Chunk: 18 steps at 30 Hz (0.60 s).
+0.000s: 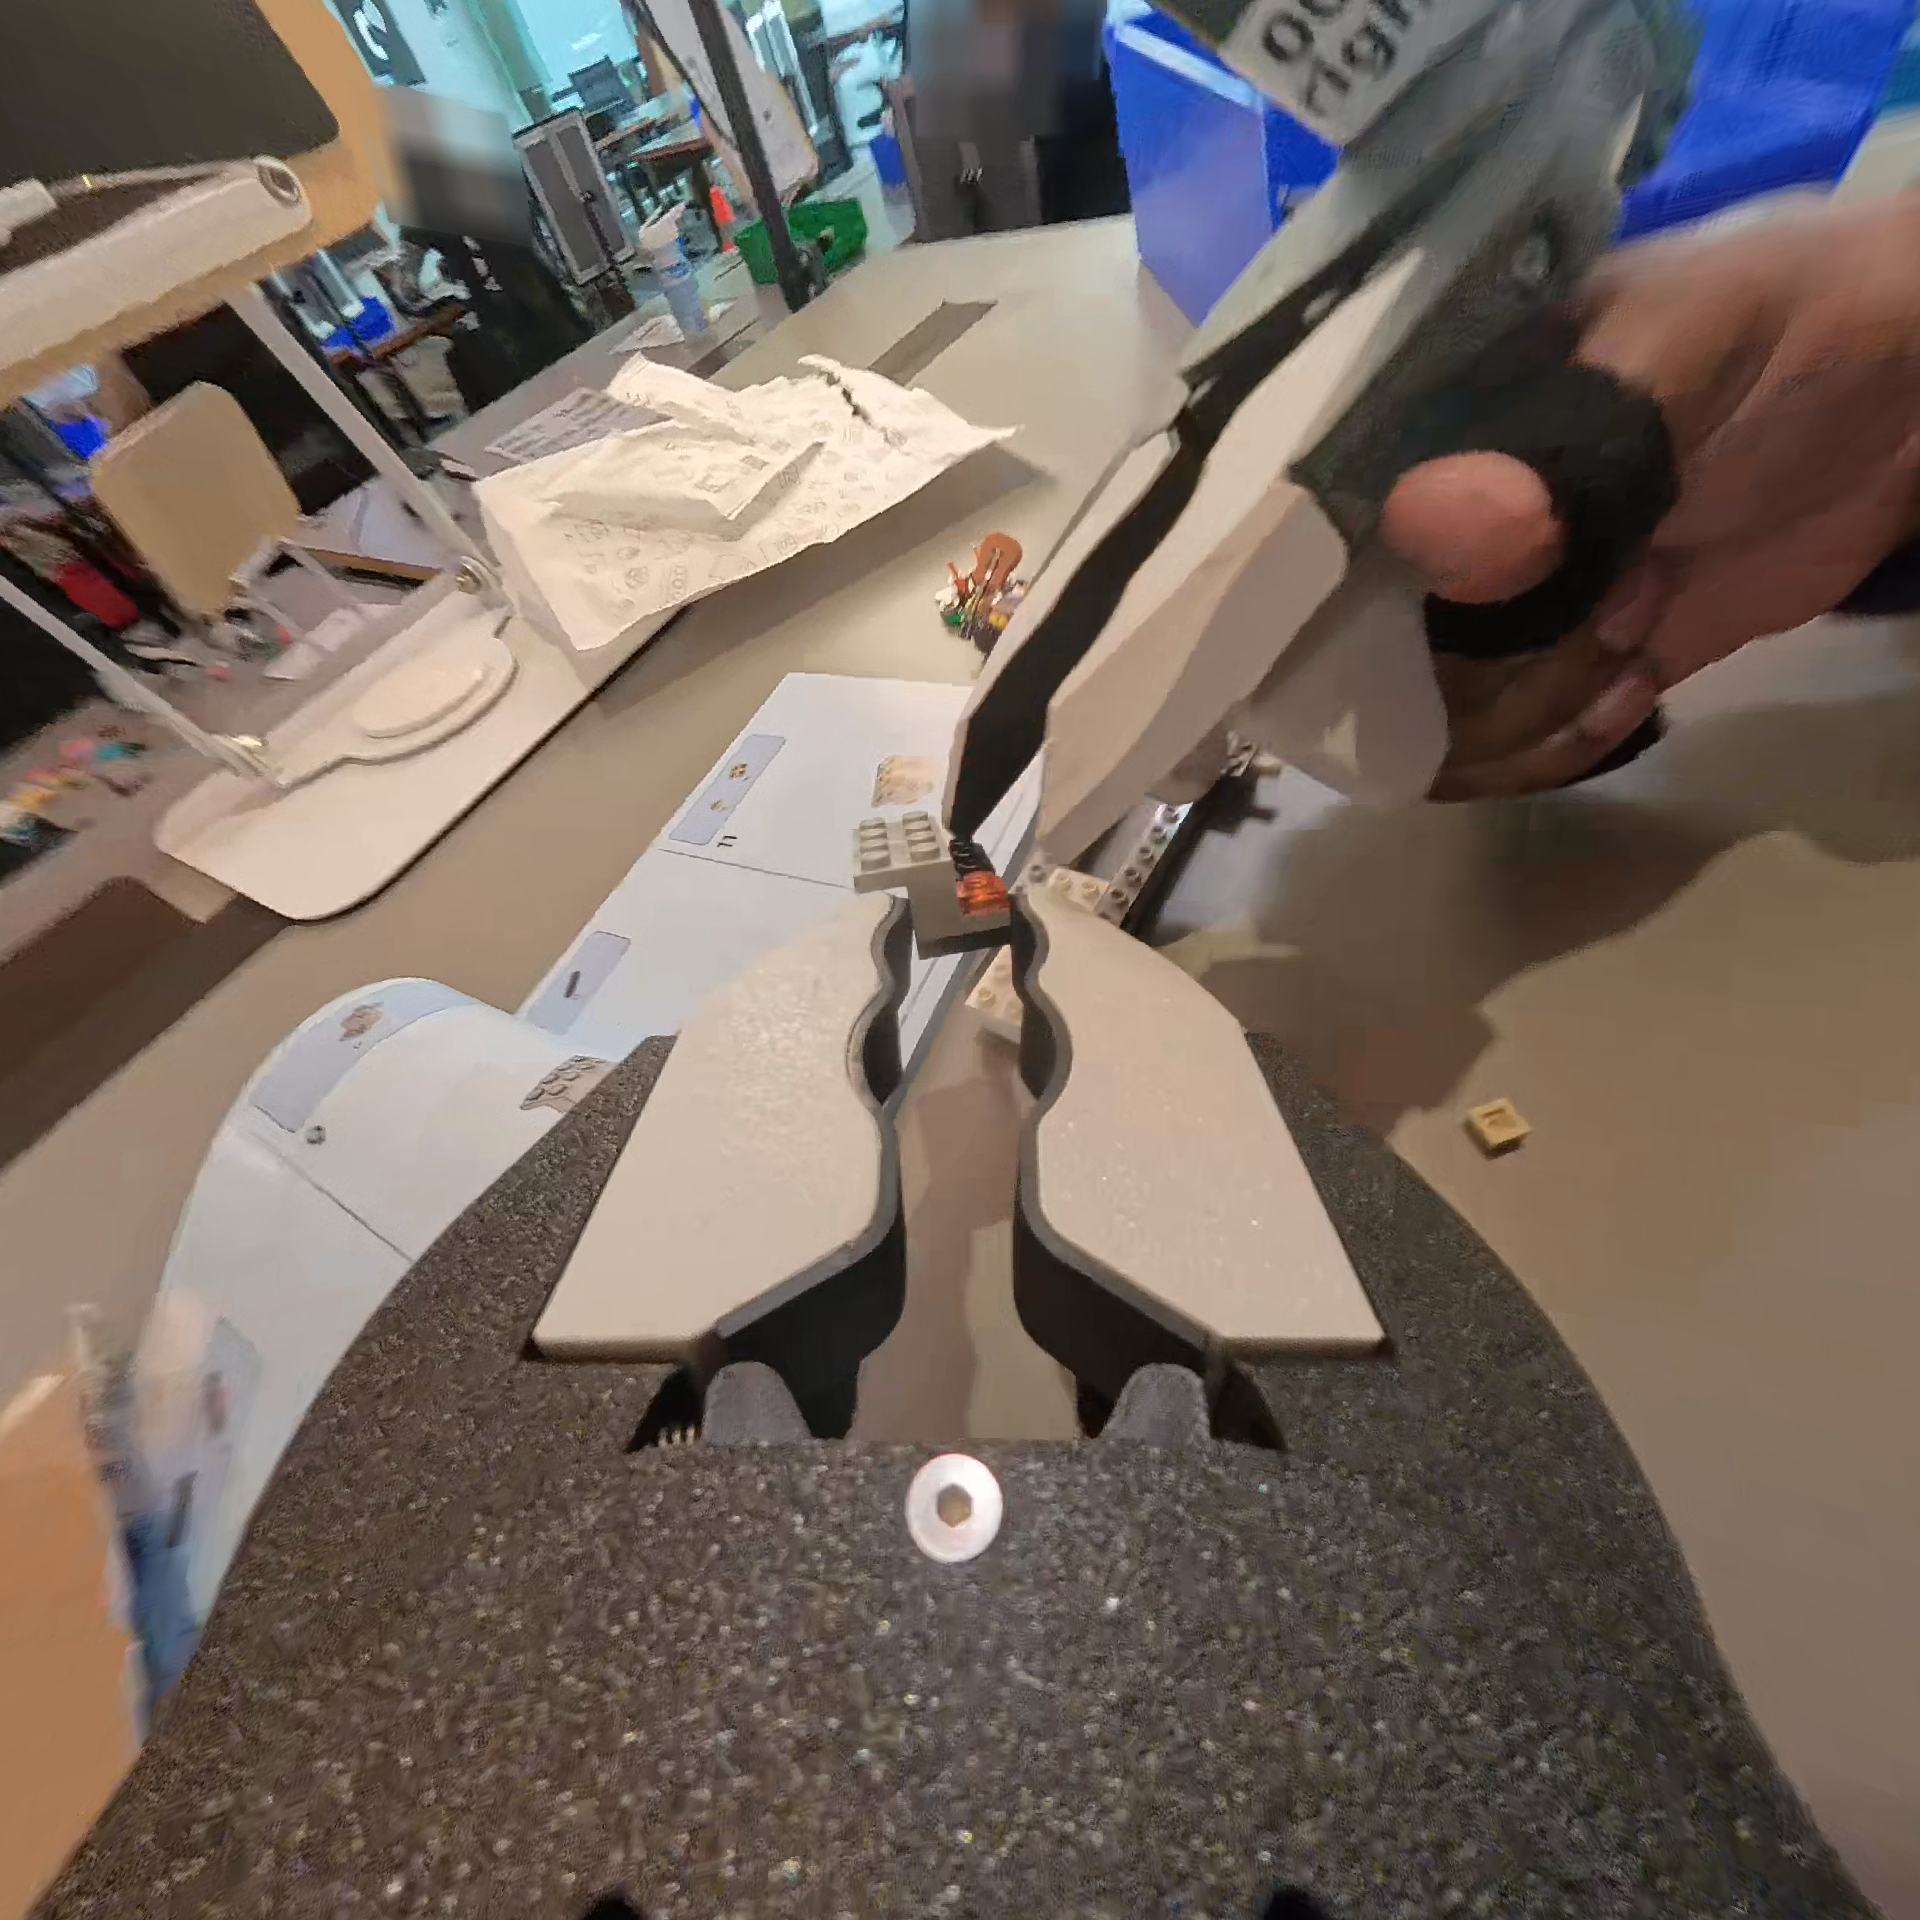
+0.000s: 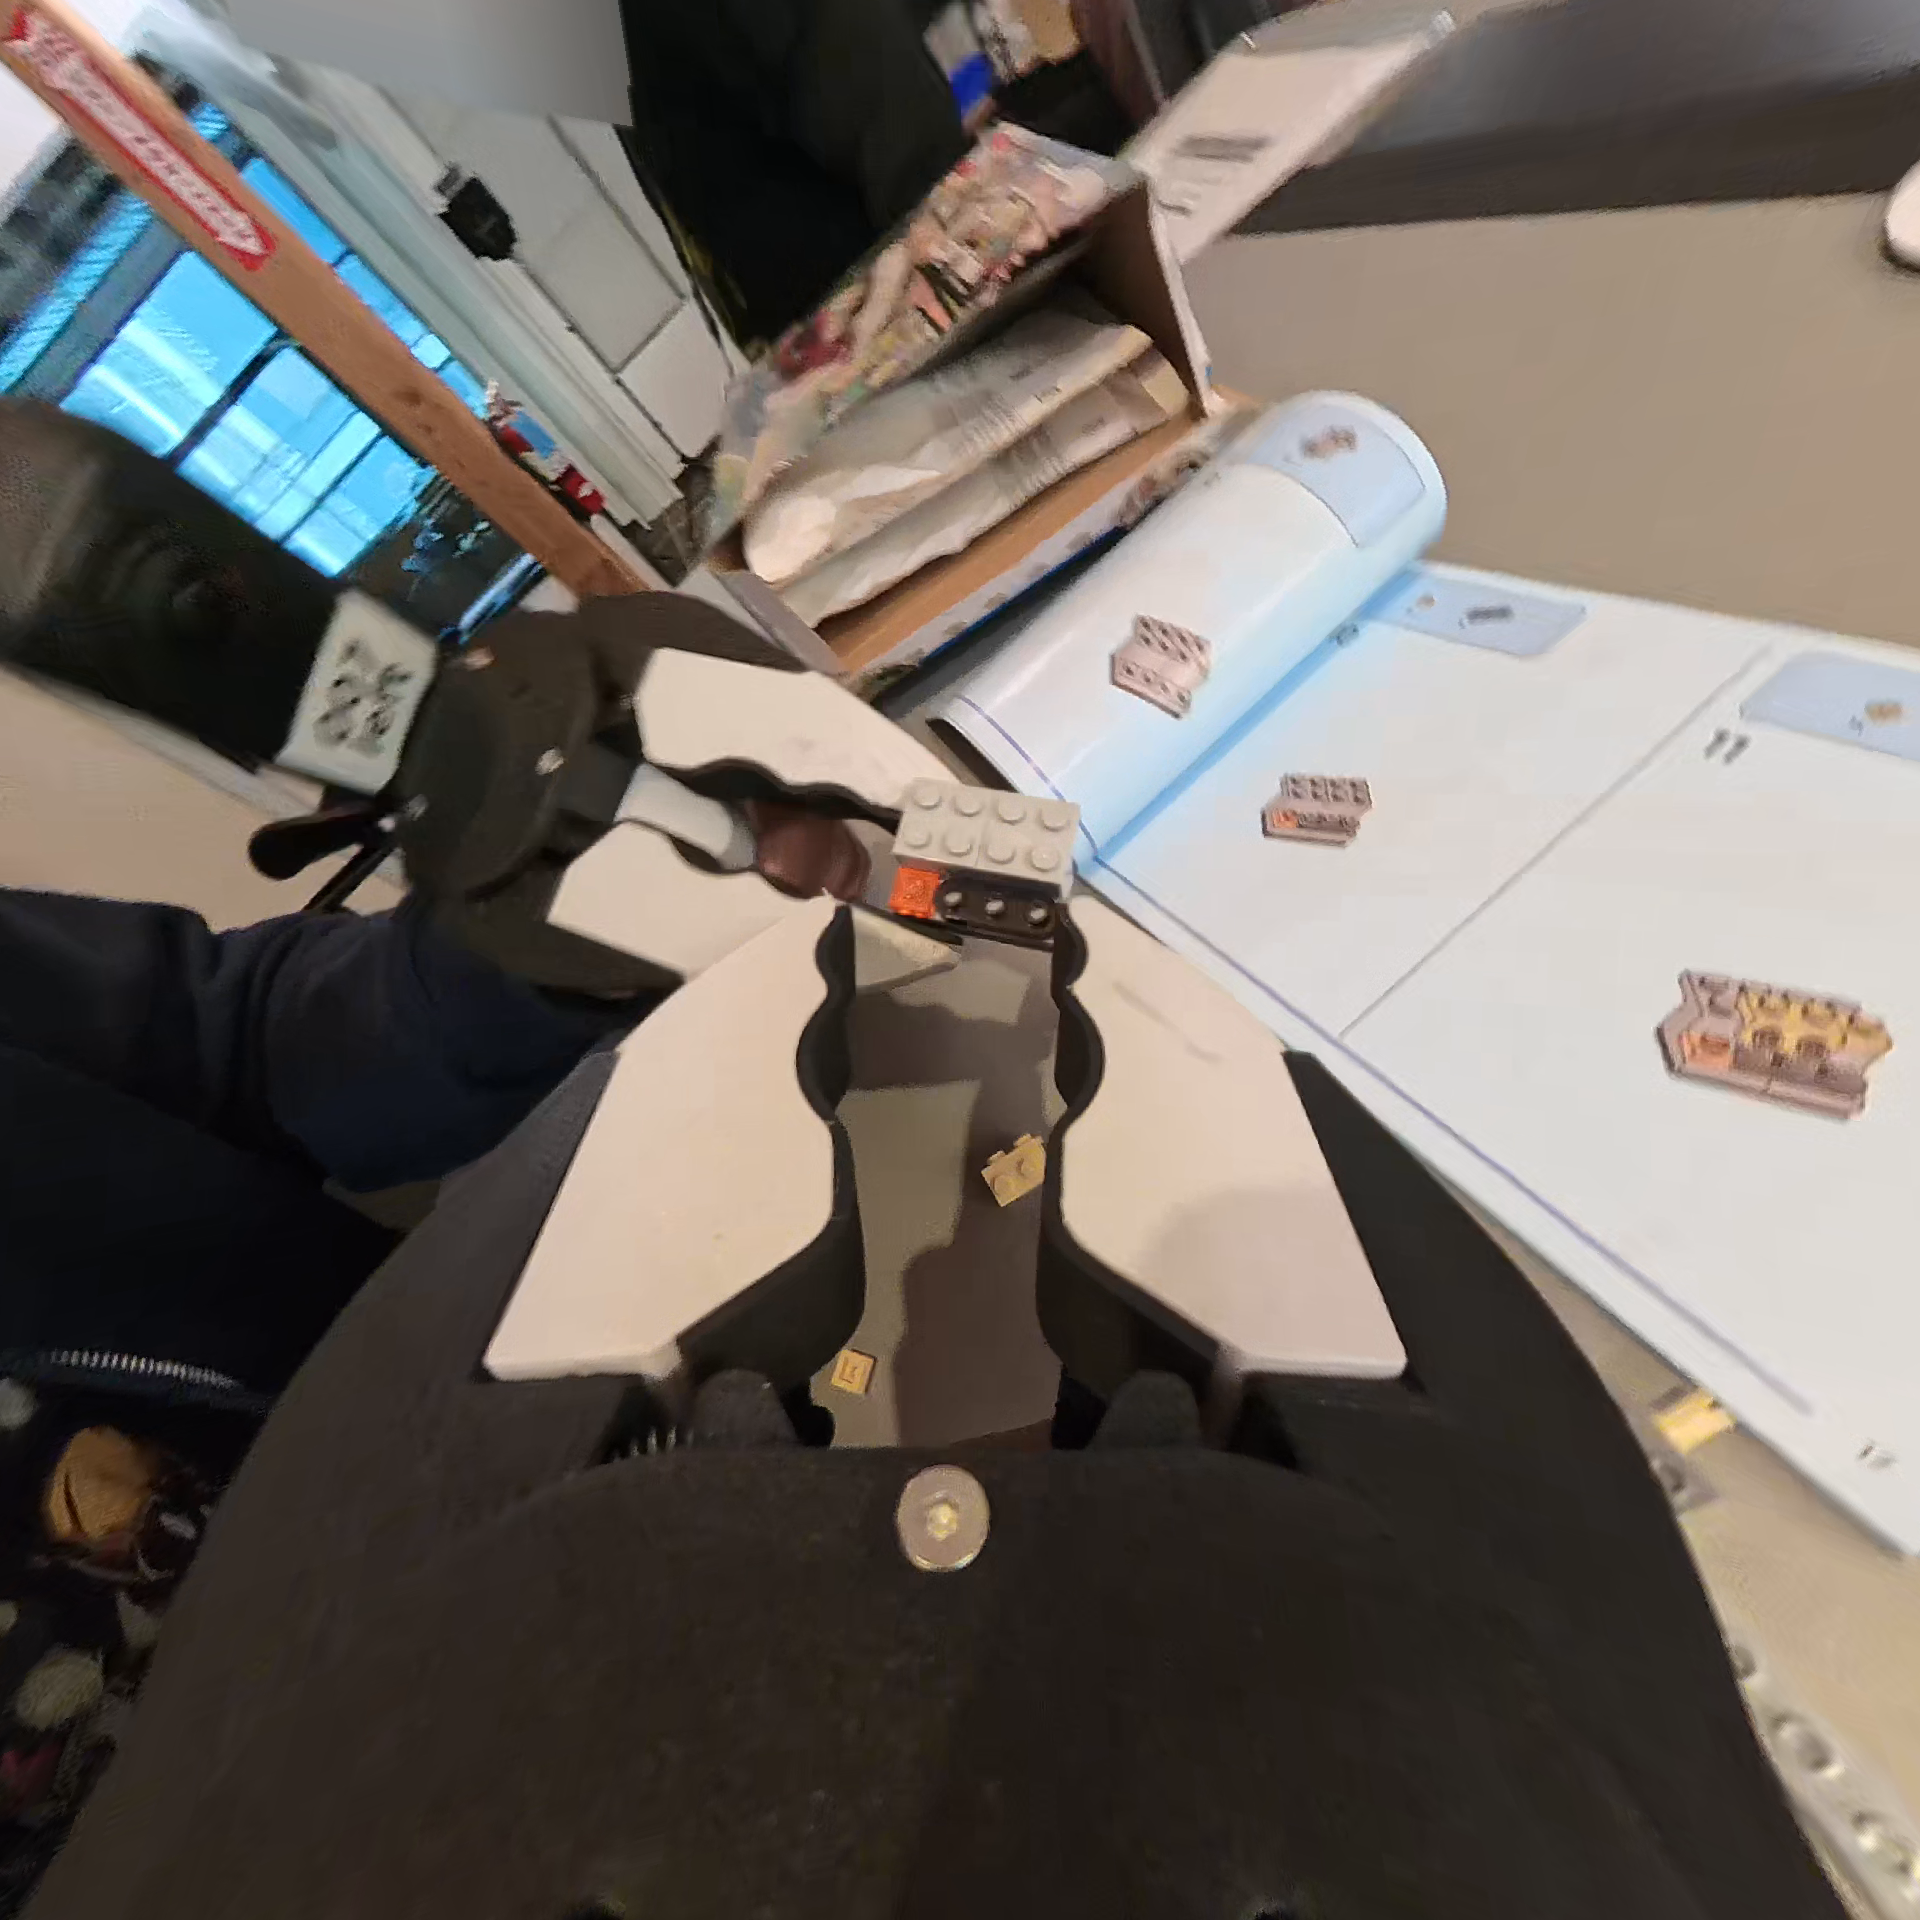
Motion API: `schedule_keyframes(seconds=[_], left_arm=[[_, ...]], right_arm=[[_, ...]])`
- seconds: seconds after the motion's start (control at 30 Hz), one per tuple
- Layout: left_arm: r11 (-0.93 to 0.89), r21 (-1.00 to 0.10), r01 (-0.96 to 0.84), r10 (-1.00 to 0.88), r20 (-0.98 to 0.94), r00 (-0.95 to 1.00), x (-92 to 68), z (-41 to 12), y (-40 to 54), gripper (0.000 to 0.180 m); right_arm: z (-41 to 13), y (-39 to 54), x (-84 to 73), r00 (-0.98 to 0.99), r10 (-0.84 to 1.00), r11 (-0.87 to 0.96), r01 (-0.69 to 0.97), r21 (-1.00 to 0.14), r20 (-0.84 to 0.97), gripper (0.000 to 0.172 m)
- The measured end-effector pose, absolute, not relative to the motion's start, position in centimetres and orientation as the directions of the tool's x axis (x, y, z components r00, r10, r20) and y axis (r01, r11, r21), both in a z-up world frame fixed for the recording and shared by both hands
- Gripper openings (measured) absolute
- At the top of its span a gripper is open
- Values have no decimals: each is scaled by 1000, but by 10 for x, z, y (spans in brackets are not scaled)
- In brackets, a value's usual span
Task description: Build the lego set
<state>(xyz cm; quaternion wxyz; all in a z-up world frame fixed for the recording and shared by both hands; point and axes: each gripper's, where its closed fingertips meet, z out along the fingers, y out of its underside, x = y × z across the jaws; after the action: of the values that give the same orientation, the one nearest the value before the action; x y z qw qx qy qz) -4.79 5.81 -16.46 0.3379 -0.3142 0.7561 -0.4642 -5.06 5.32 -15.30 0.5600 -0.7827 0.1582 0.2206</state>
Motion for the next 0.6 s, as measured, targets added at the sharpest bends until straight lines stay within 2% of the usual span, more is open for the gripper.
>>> schedule_keyframes(seconds=[0.13,0.23,0.43,0.6], left_arm=[[70,-980,-184,-727,76,-682,-57,-140,61,18],[-116,-973,-200,-629,227,-743,-65,-120,65,18],[-92,-975,-203,-566,219,-795,-75,-119,58,18],[-77,-974,-214,-585,218,-781,-72,-124,58,17]], right_arm=[[-133,49,-48,892,86,-238,-415,-878,-445,35],[-127,50,-55,883,142,-203,-416,-886,-447,29],[-120,53,-69,891,194,-161,-384,-909,-411,16],[-127,55,-65,931,123,-184,-318,-930,-343,10]])
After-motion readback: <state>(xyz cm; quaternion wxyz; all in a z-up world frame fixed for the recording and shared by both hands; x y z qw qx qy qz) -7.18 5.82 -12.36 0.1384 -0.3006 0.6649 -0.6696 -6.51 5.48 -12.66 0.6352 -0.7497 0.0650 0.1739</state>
